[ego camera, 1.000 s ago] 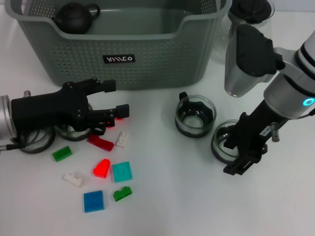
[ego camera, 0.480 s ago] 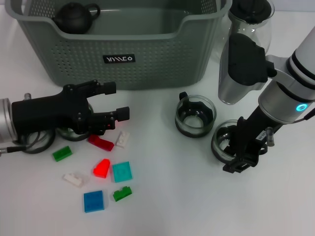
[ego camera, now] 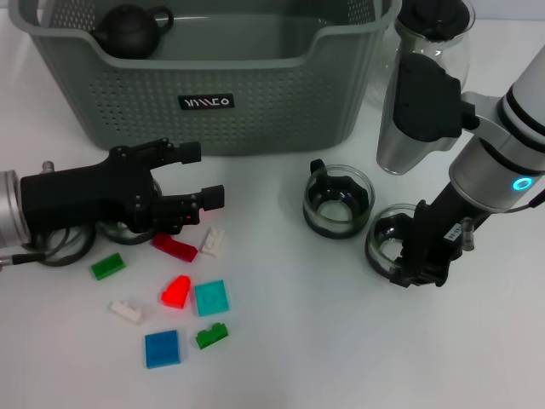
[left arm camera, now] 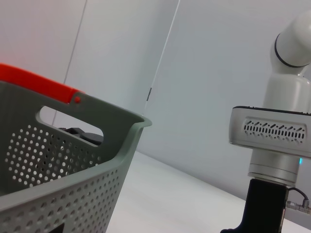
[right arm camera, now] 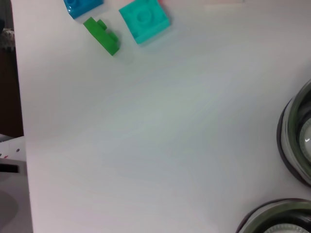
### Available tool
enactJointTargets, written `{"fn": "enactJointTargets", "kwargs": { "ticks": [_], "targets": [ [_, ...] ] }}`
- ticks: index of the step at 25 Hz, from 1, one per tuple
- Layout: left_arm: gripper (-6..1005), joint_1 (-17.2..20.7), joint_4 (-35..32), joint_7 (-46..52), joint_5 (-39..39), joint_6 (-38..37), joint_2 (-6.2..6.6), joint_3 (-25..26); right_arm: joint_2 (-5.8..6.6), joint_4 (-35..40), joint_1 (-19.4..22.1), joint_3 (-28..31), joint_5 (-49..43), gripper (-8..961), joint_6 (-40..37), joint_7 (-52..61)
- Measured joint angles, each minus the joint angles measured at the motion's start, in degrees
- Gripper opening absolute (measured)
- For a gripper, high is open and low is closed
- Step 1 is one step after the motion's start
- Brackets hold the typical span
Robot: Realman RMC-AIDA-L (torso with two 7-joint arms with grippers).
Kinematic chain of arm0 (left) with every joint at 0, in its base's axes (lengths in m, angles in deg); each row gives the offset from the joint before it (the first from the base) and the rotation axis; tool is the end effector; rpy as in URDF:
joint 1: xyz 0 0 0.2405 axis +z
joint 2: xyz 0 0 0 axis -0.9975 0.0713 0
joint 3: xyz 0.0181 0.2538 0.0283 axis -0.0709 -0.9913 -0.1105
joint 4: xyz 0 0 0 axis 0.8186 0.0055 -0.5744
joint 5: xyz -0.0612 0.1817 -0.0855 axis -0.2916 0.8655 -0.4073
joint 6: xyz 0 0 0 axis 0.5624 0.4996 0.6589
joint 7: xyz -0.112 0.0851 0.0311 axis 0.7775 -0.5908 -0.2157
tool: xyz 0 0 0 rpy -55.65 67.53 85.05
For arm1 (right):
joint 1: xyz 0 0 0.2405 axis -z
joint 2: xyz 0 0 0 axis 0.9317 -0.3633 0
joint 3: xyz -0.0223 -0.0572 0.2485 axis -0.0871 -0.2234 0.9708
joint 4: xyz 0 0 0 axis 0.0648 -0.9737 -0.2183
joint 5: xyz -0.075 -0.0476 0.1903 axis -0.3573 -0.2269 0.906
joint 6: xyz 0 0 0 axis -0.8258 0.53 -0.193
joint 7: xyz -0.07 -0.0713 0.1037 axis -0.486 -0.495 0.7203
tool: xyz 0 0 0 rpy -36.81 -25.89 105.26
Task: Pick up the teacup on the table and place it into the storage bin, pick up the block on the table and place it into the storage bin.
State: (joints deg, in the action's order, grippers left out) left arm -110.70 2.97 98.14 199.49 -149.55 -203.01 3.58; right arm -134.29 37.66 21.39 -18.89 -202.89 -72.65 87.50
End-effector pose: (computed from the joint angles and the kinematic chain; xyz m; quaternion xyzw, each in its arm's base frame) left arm -0.2818 0.2841 0.0071 -0.9130 -0.2319 -0.3177 0.1079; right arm 0.1756 0.3397 -0.0613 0.9529 -0.1424 0.2650 0.0393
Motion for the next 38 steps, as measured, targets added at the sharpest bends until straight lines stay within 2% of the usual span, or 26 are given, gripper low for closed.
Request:
{"fn": "enactJointTargets", "kwargs": {
  "ticks": [1,8,15,21,24,26,30,32,34,38],
  "targets": [
    [877,0.01,0.00,-0.13,0.00,0.00,0.00,0.00,0.00,0.11,0.10,0.02,0.03,111,0.04,-0.09],
    [877,0.31,0.00,-0.41,0.00,-0.13,0.00,0.81,0.16,3.63,1.52,1.77,1.03,85,-2.79,-0.13],
    [878,0.66,0.49,-1.48,0.00,-0.14,0.00,1.49,0.28,9.42,4.32,9.33,1.86,67,-8.93,-1.37],
    [878,0.50,0.79,-1.75,0.00,-0.36,0.06,1.50,0.37,11.18,4.66,14.25,3.55,62,-14.27,-2.59],
    [878,0.59,0.79,-1.76,0.00,-0.47,0.10,1.50,0.61,14.10,4.19,19.70,6.50,62,-19.50,-2.29],
    [877,0.72,0.79,-1.77,0.00,-0.49,0.09,1.49,1.68,15.71,3.60,22.05,10.86,62,-20.99,-0.84],
    [877,1.11,0.79,-1.85,0.17,-0.38,0.01,1.49,5.94,16.96,2.06,23.00,26.23,60,-21.19,3.29],
    [877,1.28,0.79,-1.87,0.22,-0.14,0.00,1.49,7.59,16.71,0.54,24.94,32.93,59,-20.96,4.35],
    [877,1.42,0.79,-1.88,0.22,-0.09,0.00,1.49,8.25,16.35,-1.81,28.61,36.61,58,-20.81,5.12],
    [877,1.47,0.79,-1.90,0.29,-0.09,0.07,1.50,8.36,13.62,-7.92,35.82,37.45,59,-18.19,5.43]
  ]
}}
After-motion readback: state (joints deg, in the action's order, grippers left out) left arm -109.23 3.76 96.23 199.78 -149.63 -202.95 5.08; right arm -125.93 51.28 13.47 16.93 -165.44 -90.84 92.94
